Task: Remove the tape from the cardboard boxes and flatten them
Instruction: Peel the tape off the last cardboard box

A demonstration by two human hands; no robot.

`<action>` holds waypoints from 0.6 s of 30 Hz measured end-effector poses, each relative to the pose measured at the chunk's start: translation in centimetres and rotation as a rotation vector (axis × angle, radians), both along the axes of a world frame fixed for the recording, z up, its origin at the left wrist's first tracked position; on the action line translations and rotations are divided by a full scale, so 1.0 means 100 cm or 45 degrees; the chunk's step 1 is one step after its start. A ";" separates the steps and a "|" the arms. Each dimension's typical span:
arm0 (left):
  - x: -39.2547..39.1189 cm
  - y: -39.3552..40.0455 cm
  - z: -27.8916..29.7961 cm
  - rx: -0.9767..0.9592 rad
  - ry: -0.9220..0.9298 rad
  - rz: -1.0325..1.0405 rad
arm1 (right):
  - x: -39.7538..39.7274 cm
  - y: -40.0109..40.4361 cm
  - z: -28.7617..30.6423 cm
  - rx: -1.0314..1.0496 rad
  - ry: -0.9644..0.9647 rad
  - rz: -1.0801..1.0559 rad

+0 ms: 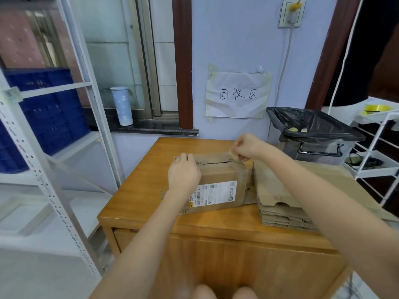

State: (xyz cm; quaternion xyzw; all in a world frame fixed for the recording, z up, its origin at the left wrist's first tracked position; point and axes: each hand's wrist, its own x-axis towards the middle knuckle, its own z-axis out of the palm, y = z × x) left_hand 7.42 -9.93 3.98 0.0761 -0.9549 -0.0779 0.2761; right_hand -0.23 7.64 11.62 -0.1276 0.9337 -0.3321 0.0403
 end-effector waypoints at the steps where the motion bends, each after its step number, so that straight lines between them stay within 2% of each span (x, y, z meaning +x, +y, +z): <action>1: 0.000 0.000 0.000 0.004 0.001 -0.001 | 0.000 0.001 0.000 0.009 0.001 -0.004; 5: 0.000 0.001 0.000 0.009 0.011 -0.013 | -0.002 0.002 -0.003 0.051 0.019 -0.056; 18: -0.003 -0.001 -0.002 0.007 -0.016 -0.016 | 0.008 -0.008 -0.004 0.584 0.031 -0.127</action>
